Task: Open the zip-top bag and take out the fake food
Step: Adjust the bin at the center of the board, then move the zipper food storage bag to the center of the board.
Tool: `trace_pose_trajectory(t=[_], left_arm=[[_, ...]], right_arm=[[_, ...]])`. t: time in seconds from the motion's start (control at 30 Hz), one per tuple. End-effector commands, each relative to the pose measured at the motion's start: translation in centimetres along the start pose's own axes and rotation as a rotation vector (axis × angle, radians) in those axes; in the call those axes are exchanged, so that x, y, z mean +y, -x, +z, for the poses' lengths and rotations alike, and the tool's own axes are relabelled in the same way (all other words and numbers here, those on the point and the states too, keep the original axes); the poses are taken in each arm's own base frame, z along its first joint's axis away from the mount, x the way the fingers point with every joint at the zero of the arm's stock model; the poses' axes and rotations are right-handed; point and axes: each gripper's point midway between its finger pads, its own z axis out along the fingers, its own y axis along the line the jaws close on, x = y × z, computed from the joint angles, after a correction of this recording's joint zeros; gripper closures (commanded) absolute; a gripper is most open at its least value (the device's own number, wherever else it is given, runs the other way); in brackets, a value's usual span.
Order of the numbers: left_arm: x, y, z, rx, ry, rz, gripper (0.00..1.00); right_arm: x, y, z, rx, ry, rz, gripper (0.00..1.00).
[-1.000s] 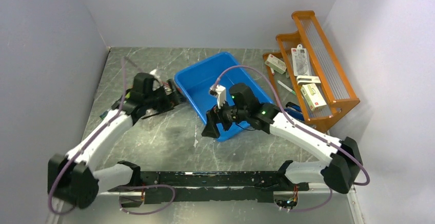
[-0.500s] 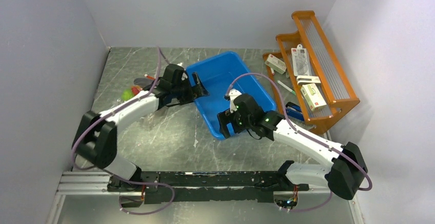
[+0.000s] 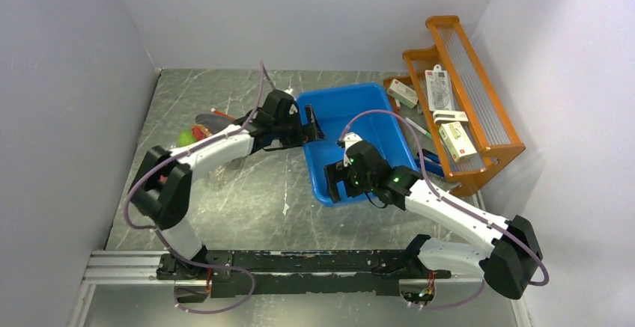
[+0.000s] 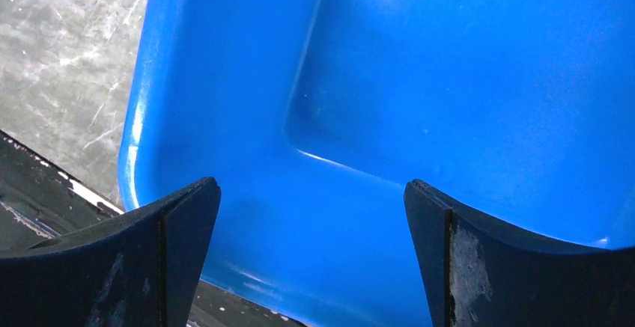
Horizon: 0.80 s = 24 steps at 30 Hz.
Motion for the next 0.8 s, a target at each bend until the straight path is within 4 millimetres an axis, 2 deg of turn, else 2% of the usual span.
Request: trace_pose_trajectory(t=[0.0,0.1,0.17,0.27,0.4,0.43,0.5,0.67,0.77], left_arm=[[0.5,2.8,-4.9,-0.175,0.088,0.009,0.02],[2.2,4.2,-9.4,-0.284,0.207,0.032,0.02],[4.1,4.8,-12.8,-0.357,0.312,0.036,0.02],[8.6,6.2,-17.7,-0.473,0.479,-0.012,0.02],[15.5,6.6,-22.4,-0.513,0.598,-0.153,0.02],[16.9,6.3,-23.0,-0.507,0.621,-0.180,0.02],[18.3,5.8,-23.4,-0.489,0.628,-0.211,0.02],[19.4,3.6,-21.5,-0.409,0.606,-0.278,0.02],[21.9,1.8,-21.4,-0.384,0.713,-0.355,0.02]], right_arm=[[-0.2,2.1,-1.6,-0.045,-0.029,-0.018,0.04],[0.8,3.9,-2.6,-0.112,0.026,-0.040,0.04],[1.5,5.2,-3.3,-0.176,0.061,-0.045,0.04],[2.6,6.9,-4.1,-0.261,0.123,-0.055,0.04],[3.1,7.7,-4.4,-0.299,0.145,-0.042,0.04],[3.1,7.7,-4.4,-0.295,0.144,-0.035,0.04],[3.2,7.6,-4.2,-0.280,0.142,-0.024,0.04],[3.7,7.5,-3.9,-0.255,0.165,-0.001,0.05],[3.7,7.5,-4.0,-0.245,0.163,0.009,0.05]])
